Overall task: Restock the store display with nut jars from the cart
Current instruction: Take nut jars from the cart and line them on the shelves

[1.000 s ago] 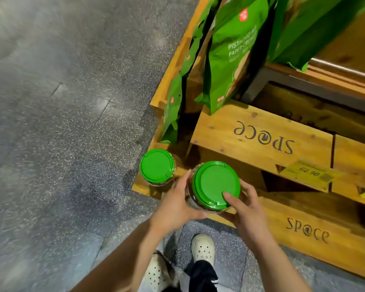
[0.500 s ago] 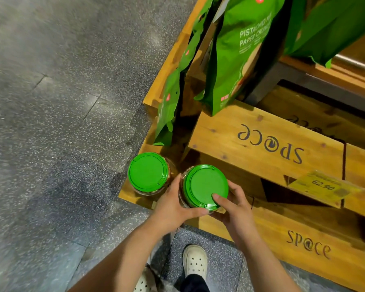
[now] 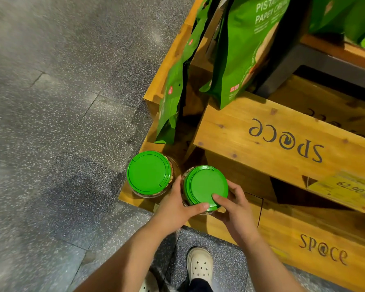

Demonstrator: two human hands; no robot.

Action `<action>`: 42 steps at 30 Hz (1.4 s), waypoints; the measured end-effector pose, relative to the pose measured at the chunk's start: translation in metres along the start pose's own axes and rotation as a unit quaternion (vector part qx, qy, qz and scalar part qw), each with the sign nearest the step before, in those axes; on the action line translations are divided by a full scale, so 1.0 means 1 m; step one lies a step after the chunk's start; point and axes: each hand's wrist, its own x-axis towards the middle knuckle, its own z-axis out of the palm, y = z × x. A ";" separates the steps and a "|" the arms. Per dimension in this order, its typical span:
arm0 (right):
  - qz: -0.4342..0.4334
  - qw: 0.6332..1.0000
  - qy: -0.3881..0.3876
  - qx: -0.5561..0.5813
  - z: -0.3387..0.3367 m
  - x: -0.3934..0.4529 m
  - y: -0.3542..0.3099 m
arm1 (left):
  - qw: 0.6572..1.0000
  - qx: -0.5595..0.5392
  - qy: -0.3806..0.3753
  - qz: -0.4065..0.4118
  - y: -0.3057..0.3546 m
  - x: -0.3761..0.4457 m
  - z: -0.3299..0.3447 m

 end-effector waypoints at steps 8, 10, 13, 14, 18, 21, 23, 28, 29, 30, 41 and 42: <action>0.003 1.000 0.009 -0.003 -0.004 0.009 0.011 | 0.999 0.011 -0.005 -0.033 -0.007 0.007 0.005; 0.005 1.000 0.004 -0.006 -0.005 0.009 0.013 | 0.999 0.014 -0.002 -0.037 -0.008 0.007 0.005; 0.016 1.000 -0.004 -0.010 -0.008 0.010 0.014 | 0.998 0.037 0.003 -0.046 -0.006 0.005 0.004; 0.019 1.000 -0.009 -0.012 -0.009 0.011 0.013 | 0.998 0.045 0.005 -0.049 -0.003 0.004 0.004; 0.029 0.999 -0.024 -0.036 -0.013 0.013 0.009 | 0.994 0.093 0.012 -0.063 0.018 -0.003 0.004; 0.010 0.990 -0.003 -0.140 -0.011 0.007 0.000 | 0.988 0.132 0.024 -0.081 0.035 -0.015 0.004; 0.006 0.983 0.027 -0.182 -0.010 -0.005 -0.013 | 0.984 0.156 0.028 -0.086 0.052 -0.028 0.003; 0.015 0.973 0.070 -0.222 -0.015 -0.055 -0.050 | 0.973 0.214 0.032 -0.075 0.107 -0.074 0.000; 0.025 0.971 0.070 -0.229 -0.015 -0.069 -0.059 | 0.973 0.216 0.033 -0.068 0.119 -0.085 0.000; 0.030 0.971 0.067 -0.228 -0.014 -0.084 -0.068 | 0.973 0.220 0.034 -0.061 0.133 -0.098 -0.001; -0.086 0.949 0.049 -0.299 -0.005 -0.248 -0.175 | 0.937 0.342 0.048 0.046 0.261 -0.232 -0.012; -0.100 0.945 0.052 -0.308 -0.005 -0.268 -0.184 | 0.932 0.356 0.046 0.056 0.271 -0.247 -0.012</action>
